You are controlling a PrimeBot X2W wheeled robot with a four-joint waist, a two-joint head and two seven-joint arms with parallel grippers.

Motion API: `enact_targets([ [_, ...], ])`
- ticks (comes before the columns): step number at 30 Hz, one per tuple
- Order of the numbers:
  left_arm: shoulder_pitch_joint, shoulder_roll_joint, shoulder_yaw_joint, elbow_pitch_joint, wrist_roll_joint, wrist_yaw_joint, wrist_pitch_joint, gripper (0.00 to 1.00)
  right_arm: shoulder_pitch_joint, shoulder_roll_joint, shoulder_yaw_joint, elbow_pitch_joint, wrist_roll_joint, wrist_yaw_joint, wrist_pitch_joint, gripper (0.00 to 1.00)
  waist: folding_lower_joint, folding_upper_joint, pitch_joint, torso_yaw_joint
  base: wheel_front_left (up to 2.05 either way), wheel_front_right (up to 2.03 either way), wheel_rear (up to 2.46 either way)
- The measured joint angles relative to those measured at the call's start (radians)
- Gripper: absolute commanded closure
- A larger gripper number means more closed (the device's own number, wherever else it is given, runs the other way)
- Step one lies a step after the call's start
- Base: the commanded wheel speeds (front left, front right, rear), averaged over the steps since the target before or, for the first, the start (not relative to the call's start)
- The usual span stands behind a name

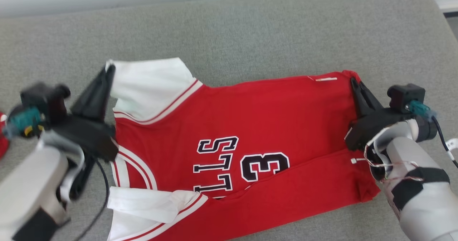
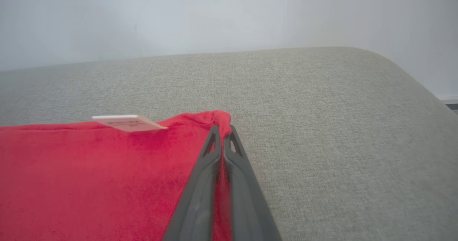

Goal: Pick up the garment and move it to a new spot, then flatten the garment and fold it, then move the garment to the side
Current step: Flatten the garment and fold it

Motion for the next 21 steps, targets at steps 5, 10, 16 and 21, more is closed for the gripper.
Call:
enact_targets([
  [5,0.151,-0.003,0.016,-0.105,0.001,0.047,-0.014,1.00,0.113,-0.026,-0.062,-0.110,-0.035,0.000,-0.001,1.00,0.0000,0.0000,-0.038,0.007,0.00,0.00,0.00],
  [10,0.304,-0.025,0.031,-0.202,0.019,0.096,-0.020,1.00,0.239,-0.036,-0.138,-0.210,-0.060,0.000,-0.002,1.00,0.0000,-0.0001,-0.067,0.031,0.00,0.00,0.00],
  [16,0.441,-0.080,0.100,-0.248,0.060,0.113,-0.021,1.00,0.340,-0.020,-0.192,-0.282,-0.071,0.000,-0.003,1.00,-0.0001,-0.0001,-0.095,0.053,0.00,0.00,0.00],
  [21,0.545,-0.148,0.159,-0.260,0.098,0.102,-0.021,1.00,0.411,-0.013,-0.230,-0.300,-0.071,0.000,-0.003,1.00,-0.0001,-0.0001,-0.118,0.067,0.00,0.00,0.00],
])
